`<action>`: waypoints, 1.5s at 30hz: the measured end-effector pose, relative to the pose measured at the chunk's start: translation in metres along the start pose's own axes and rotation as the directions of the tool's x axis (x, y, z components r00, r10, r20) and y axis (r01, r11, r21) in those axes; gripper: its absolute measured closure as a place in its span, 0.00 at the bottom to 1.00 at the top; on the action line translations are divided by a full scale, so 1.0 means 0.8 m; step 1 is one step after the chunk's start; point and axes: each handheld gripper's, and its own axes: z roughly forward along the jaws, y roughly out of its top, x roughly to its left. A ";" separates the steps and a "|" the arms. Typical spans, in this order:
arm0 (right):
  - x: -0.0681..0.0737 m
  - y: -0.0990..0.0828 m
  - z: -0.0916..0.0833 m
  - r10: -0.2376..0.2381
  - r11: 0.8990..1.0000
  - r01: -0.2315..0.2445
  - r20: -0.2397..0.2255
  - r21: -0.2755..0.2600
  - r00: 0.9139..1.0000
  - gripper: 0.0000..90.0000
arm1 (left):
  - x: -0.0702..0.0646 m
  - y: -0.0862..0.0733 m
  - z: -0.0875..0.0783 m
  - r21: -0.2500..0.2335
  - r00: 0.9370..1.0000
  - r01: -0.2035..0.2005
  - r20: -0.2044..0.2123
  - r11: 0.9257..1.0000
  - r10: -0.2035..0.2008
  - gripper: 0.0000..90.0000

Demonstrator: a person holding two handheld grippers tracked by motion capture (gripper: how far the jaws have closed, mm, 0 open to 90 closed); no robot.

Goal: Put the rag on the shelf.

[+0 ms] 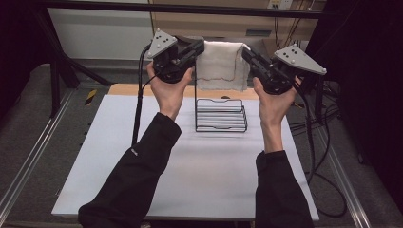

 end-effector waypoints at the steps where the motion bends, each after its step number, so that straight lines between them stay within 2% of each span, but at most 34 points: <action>1: 0.000 0.001 0.002 -0.001 1.000 0.001 0.000 0.000 1.000 0.93 | 0.001 0.001 0.001 0.001 1.000 0.002 0.001 1.000 -0.002 0.94; 11: -0.010 0.008 0.018 -0.005 1.000 0.005 0.004 0.000 1.000 0.93 | 0.009 0.013 0.015 -0.001 1.000 -0.004 -0.015 1.000 0.004 0.94; 16: -0.016 0.008 0.029 0.002 1.000 -0.002 0.003 0.003 1.000 0.93 | 0.015 0.014 0.023 0.004 1.000 0.000 -0.024 1.000 0.000 0.94; 27: -0.030 0.002 0.051 0.013 1.000 -0.013 0.004 0.015 1.000 0.93 | 0.026 0.015 0.044 0.025 0.998 -0.019 -0.053 1.000 0.020 0.94; 39: -0.045 -0.010 0.071 0.014 0.998 -0.014 0.011 0.054 1.000 0.93 | 0.037 -0.002 0.060 0.039 0.998 -0.012 -0.056 0.999 0.014 0.94; 45: -0.049 -0.027 0.071 0.017 0.996 -0.018 0.010 0.090 1.000 0.93 | 0.040 -0.021 0.062 0.064 0.999 0.010 -0.040 0.998 -0.007 0.94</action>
